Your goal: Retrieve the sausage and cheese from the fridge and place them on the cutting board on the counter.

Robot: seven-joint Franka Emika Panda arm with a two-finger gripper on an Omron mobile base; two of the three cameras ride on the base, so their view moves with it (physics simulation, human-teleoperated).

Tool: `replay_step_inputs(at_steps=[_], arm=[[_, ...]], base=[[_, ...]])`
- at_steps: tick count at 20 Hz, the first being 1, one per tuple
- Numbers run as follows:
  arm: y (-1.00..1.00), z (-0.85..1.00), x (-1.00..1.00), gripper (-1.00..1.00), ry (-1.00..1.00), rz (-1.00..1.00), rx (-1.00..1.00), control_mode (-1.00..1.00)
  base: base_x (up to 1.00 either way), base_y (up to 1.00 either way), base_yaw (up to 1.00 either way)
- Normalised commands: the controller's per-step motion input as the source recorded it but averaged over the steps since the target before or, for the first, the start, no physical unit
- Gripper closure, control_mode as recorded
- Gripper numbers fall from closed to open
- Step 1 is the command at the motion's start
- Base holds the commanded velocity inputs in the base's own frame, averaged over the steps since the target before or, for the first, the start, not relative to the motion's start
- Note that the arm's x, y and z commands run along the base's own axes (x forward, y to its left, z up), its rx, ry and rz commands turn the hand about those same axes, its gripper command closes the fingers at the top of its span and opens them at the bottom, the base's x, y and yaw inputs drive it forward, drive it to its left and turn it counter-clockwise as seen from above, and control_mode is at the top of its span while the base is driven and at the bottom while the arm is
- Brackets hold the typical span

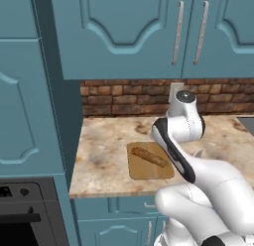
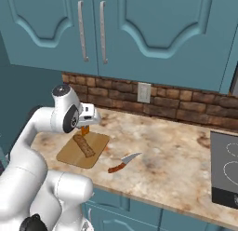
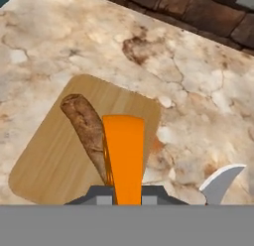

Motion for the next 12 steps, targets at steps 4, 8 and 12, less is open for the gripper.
replay_step_inputs(at_steps=[4, 8, 12], arm=[[0.0, -0.17, 0.36, 1.0, 0.07, 0.0, 0.0, -1.0], [0.0, -0.41, 0.23, 1.0, 0.05, 0.0, 0.0, -1.0], [0.0, -0.49, 0.42, 1.0, 0.02, 0.03, 0.0, -1.0]], base=[[0.0, 0.0, 0.0], [0.0, 0.0, 0.0], [0.0, 0.0, 0.0]])
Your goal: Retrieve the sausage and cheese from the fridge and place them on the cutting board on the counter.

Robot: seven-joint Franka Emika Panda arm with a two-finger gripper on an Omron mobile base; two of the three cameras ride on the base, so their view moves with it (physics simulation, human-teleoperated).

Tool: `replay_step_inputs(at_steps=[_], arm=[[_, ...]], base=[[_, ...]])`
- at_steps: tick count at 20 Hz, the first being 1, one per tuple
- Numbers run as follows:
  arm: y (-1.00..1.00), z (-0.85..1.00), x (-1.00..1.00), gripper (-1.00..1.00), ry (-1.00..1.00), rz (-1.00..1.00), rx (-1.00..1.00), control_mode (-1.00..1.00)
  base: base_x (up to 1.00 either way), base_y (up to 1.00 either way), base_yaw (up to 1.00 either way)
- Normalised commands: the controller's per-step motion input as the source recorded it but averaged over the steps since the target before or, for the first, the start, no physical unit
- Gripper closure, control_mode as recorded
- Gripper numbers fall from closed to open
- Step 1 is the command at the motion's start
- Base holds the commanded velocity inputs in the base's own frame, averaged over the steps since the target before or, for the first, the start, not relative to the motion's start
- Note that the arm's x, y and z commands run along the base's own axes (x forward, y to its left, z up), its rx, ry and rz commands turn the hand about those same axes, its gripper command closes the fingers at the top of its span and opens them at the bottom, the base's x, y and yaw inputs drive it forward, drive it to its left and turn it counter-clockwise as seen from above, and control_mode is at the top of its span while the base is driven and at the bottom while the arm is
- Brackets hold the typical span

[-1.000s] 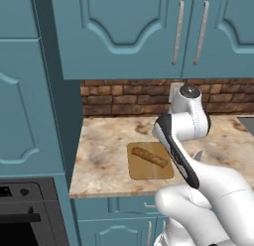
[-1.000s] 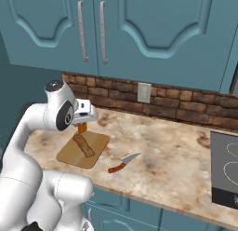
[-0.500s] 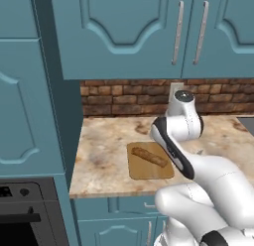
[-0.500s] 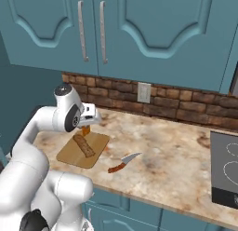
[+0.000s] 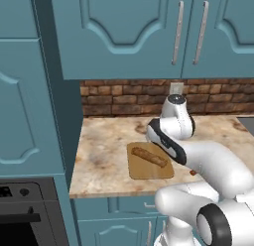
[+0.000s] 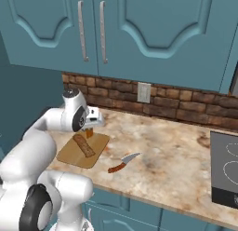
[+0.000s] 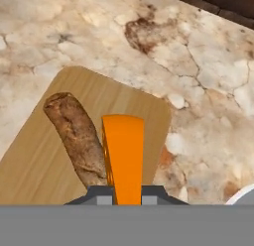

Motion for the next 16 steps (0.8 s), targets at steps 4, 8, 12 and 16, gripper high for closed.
replay_step_inputs(at_steps=[4, 8, 12, 16], arm=[[-0.1, -0.34, 0.5, 1.0, 0.0, 0.03, 0.03, -1.0], [-0.01, -0.37, 0.45, 1.0, 0.0, 0.04, 0.02, -1.0], [0.0, -0.48, 0.06, 1.0, 0.0, 0.05, 0.0, -1.0], [0.0, -0.43, 0.01, 1.0, 0.0, 0.03, 0.0, -1.0]], base=[[0.0, 0.0, 0.0], [0.0, 0.0, 0.0], [0.0, 0.0, 0.0], [0.0, 0.0, 0.0]])
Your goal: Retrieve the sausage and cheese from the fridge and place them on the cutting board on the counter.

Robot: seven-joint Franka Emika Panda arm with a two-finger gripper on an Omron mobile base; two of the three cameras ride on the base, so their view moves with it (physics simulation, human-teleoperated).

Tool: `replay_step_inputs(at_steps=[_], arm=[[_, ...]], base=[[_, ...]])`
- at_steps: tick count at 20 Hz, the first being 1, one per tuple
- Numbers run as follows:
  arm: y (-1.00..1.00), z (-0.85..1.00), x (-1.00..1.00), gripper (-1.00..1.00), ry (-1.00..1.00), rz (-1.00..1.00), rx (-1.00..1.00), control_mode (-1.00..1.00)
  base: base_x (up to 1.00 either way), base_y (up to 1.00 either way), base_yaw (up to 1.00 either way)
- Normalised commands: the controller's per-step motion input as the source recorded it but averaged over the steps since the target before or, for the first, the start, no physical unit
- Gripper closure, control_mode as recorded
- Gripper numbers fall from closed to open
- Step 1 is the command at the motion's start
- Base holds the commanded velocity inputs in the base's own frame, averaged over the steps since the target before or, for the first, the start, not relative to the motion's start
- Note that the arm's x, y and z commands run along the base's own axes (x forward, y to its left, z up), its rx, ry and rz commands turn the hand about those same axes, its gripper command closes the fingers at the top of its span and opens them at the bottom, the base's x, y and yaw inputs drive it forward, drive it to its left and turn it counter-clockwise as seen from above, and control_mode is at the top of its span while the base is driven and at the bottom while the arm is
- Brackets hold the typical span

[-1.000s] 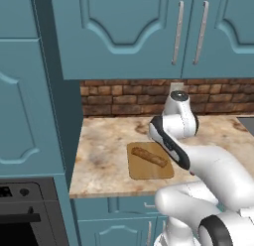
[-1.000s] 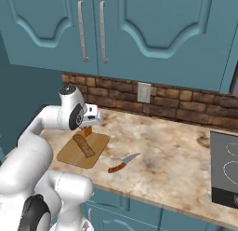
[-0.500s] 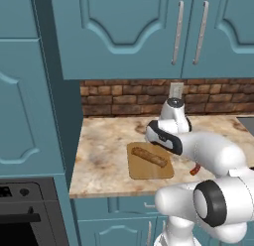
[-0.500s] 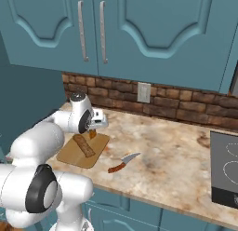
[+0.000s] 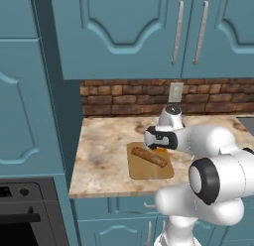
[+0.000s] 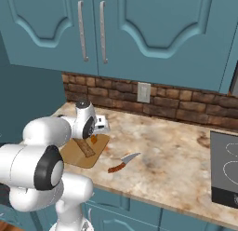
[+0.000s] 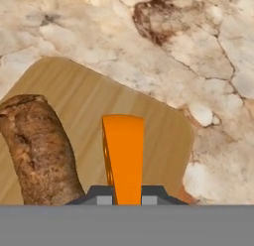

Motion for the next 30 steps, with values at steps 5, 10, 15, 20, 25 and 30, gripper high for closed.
replay_step_inputs(at_steps=[5, 10, 15, 20, 25, 30], arm=[[0.0, -0.28, 0.16, -1.0, 0.0, 0.01, 0.0, -1.0], [0.0, -0.02, 0.02, -1.0, -0.03, 0.01, 0.0, -1.0], [0.0, 0.02, -0.31, -1.0, -0.11, 0.0, 0.0, -1.0], [0.0, 0.28, -0.78, -1.0, -0.16, 0.0, 0.0, -1.0], [0.0, 0.95, -0.91, -1.0, -0.05, 0.0, 0.03, -1.0], [0.0, 1.0, -0.84, -1.0, 0.0, 0.0, 0.05, -1.0]], base=[[0.0, 0.0, 0.0], [0.0, 0.0, 0.0], [0.0, 0.0, 0.0], [0.0, 0.0, 0.0], [0.0, 0.0, 0.0], [0.0, 0.0, 0.0]])
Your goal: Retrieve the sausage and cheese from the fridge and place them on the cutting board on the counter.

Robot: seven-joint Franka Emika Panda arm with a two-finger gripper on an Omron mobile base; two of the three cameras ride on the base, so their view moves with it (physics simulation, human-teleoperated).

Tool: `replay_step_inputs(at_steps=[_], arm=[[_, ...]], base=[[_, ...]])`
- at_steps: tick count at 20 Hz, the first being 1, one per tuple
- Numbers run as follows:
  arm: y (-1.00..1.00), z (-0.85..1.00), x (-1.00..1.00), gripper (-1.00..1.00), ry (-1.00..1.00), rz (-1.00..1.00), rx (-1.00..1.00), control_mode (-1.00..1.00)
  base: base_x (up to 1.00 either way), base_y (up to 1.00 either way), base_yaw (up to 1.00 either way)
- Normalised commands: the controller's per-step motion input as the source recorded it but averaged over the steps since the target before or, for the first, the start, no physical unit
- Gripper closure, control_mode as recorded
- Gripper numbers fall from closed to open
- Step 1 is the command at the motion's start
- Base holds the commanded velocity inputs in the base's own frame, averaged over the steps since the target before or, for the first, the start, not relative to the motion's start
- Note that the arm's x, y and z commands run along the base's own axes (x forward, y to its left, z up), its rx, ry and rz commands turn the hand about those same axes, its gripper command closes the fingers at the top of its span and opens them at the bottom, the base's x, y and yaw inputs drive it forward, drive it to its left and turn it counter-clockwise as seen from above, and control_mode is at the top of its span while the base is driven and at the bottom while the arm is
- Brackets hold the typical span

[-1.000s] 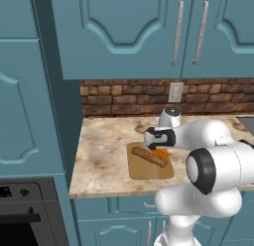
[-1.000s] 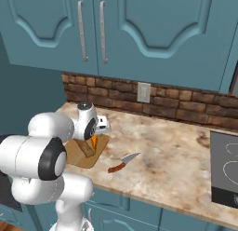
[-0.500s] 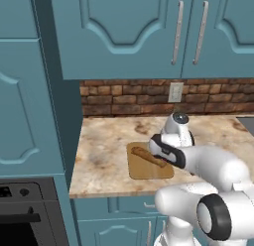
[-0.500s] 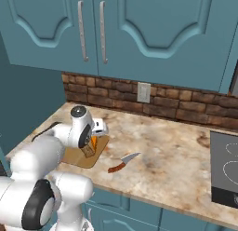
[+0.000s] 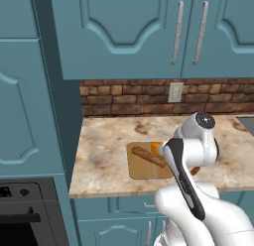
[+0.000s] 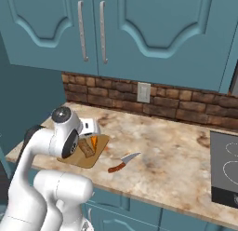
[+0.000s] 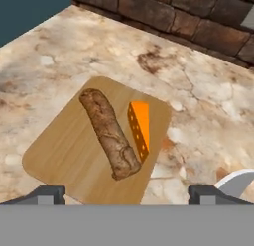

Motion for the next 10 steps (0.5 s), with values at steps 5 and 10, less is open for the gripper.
replay_step_inputs(at_steps=[5, 10], arm=[[0.0, 1.0, -0.74, -1.0, 0.0, 0.0, 0.06, -1.0], [0.02, 0.47, -0.55, -1.0, 0.01, -0.01, 0.01, -1.0]], base=[[0.0, 0.0, 0.0], [0.0, 0.0, 0.0]])
